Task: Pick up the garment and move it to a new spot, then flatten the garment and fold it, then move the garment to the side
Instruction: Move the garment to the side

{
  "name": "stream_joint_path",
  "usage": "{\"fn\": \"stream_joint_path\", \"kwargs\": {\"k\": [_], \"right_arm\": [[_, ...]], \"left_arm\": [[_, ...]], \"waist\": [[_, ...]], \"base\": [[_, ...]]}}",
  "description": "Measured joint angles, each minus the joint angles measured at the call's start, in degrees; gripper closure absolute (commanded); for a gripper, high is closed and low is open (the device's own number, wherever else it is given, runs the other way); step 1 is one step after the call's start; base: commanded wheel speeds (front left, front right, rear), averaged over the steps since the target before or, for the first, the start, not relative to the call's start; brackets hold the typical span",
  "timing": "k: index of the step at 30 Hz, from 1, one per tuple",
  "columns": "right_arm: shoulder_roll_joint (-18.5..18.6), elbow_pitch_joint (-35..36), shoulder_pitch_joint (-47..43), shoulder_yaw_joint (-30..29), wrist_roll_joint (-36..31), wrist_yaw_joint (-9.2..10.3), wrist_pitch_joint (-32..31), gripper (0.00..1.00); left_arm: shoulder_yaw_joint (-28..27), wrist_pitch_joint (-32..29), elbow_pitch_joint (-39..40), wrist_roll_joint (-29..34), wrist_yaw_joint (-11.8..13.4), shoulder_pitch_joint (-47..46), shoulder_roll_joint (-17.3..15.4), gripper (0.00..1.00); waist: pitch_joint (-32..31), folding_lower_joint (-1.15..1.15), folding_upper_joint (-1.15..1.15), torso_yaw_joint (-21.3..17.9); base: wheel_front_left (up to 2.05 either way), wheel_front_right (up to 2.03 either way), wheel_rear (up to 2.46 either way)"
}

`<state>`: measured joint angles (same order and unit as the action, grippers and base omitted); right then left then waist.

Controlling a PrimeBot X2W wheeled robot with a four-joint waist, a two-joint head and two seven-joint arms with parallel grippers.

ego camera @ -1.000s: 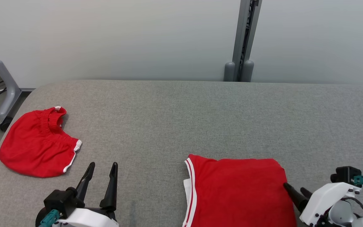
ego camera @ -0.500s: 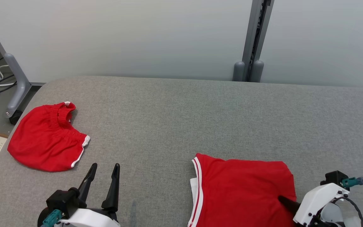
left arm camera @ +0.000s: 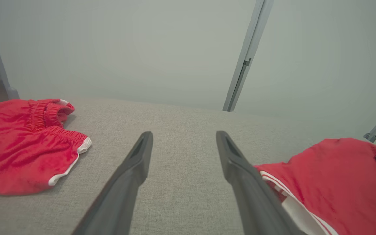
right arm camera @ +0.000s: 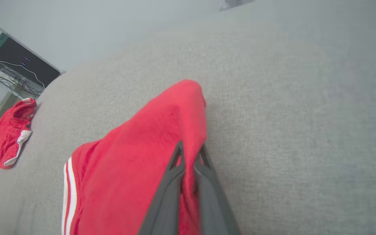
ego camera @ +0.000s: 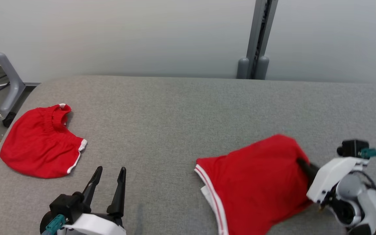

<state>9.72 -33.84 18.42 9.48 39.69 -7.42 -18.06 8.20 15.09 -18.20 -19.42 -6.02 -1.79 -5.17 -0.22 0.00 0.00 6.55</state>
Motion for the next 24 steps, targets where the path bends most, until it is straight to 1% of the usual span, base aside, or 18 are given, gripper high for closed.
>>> {"fn": "stream_joint_path", "kwargs": {"k": [5,10,18,19,20,24], "right_arm": [[5.61,1.42,6.69,4.66,-0.43,0.00,3.43,1.00],[11.27,-0.21,14.51,7.16,0.20,0.00,7.46,1.00],[17.97,-4.63,26.21,8.18,1.16,0.00,15.36,1.00],[18.63,-5.34,27.75,8.04,1.13,0.00,16.67,1.00],[19.83,-6.65,30.84,7.67,1.08,0.00,19.26,1.00],[21.78,-10.48,36.29,6.98,0.45,0.00,23.10,1.00]], "left_arm": [[0.73,0.00,1.24,0.34,-0.08,-2.07,-0.08,0.00],[2.33,0.00,4.59,1.58,-0.52,-5.76,0.12,0.00],[5.43,0.00,9.00,3.46,-0.82,-11.87,0.37,0.00],[5.72,0.00,9.21,3.64,-0.87,-12.59,0.34,0.00],[6.15,0.00,9.81,3.85,-0.98,-13.83,0.23,0.00],[6.67,0.01,10.36,4.44,-0.99,-15.66,-0.15,0.00]], "waist": [[2.56,0.00,0.00,-1.38],[6.77,0.00,0.00,-2.72],[15.47,0.00,0.00,-4.25],[16.68,0.00,0.00,-4.42],[19.08,0.00,0.00,-4.72],[23.62,0.00,0.00,-5.27]], "base": [[0.00,0.00,0.00],[0.00,0.00,0.00],[0.00,0.00,0.00],[0.00,0.00,0.00],[0.00,0.00,0.00],[0.00,0.00,0.00]]}}
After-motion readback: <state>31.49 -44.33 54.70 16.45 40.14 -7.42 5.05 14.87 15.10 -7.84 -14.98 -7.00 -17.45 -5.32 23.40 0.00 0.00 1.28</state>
